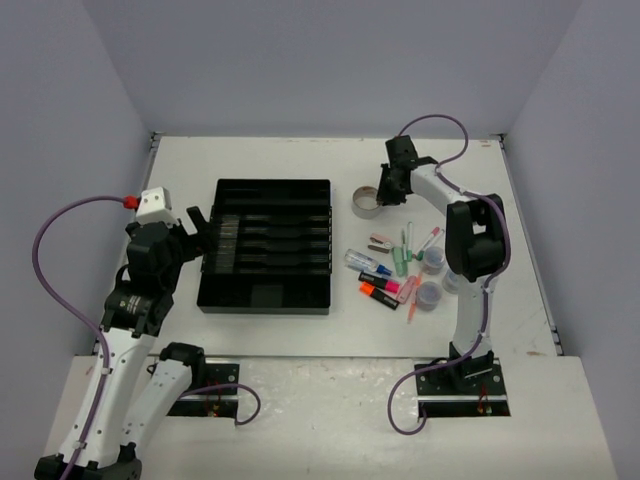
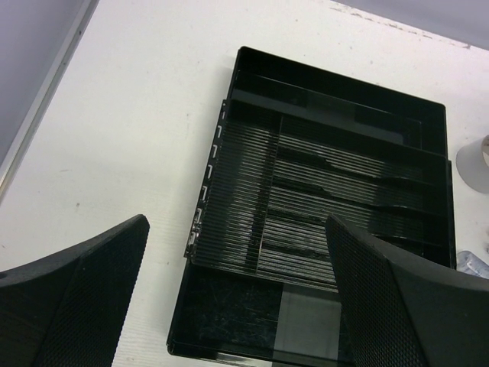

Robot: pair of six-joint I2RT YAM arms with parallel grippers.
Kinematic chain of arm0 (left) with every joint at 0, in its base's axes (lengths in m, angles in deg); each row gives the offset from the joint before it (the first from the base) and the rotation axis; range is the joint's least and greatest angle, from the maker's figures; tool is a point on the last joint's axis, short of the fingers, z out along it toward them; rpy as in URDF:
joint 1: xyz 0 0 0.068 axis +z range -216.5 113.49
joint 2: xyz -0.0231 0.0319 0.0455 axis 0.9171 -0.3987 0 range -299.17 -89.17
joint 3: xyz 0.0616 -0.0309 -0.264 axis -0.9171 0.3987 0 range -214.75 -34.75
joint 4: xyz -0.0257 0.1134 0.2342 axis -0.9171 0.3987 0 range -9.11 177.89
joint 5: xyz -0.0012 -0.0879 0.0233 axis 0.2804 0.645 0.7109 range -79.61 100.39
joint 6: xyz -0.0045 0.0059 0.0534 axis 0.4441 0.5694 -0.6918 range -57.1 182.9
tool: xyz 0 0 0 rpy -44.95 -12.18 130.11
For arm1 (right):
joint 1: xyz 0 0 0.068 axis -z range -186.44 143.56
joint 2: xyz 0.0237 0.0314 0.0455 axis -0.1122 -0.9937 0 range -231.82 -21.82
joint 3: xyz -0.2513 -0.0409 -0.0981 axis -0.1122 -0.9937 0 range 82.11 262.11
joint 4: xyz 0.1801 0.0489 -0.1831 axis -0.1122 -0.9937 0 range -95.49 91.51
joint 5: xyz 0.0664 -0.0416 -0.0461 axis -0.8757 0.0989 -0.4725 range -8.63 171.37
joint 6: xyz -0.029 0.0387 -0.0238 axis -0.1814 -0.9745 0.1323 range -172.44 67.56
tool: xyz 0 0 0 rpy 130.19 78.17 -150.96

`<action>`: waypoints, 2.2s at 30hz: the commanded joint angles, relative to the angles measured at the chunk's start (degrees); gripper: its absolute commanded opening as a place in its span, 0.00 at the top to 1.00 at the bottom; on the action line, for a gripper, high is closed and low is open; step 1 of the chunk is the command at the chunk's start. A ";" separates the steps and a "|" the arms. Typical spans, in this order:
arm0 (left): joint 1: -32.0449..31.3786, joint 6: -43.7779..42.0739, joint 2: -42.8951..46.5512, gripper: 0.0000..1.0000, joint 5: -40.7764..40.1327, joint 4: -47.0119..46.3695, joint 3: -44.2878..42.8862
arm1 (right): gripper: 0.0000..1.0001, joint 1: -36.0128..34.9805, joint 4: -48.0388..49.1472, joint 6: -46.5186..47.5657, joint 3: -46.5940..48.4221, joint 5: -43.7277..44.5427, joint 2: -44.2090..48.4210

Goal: Sort the stationery into containers
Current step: Pick up the stationery from the center of the board, then place the stationery in the storage box.

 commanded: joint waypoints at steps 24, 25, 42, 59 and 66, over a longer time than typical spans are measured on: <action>-36.40 9.04 -29.63 0.03 -4.54 -5.55 -19.75 | 1.00 -26.61 -8.26 2.71 -8.55 22.77 27.11; -37.80 9.14 -31.13 0.05 -5.06 -5.86 -20.11 | 1.00 -27.64 -8.26 2.30 -8.91 23.03 28.61; -39.51 11.08 -33.46 0.35 -12.92 -7.82 -18.73 | 1.00 -34.89 -7.29 -0.91 -12.54 22.79 38.27; -39.51 11.85 -39.21 1.00 -13.56 -8.63 -20.41 | 1.00 -36.17 -7.12 -1.17 -14.52 23.56 40.53; -39.57 11.17 -38.45 1.00 -13.07 -9.18 -17.73 | 0.80 -36.26 -6.88 -1.21 -17.30 25.14 43.28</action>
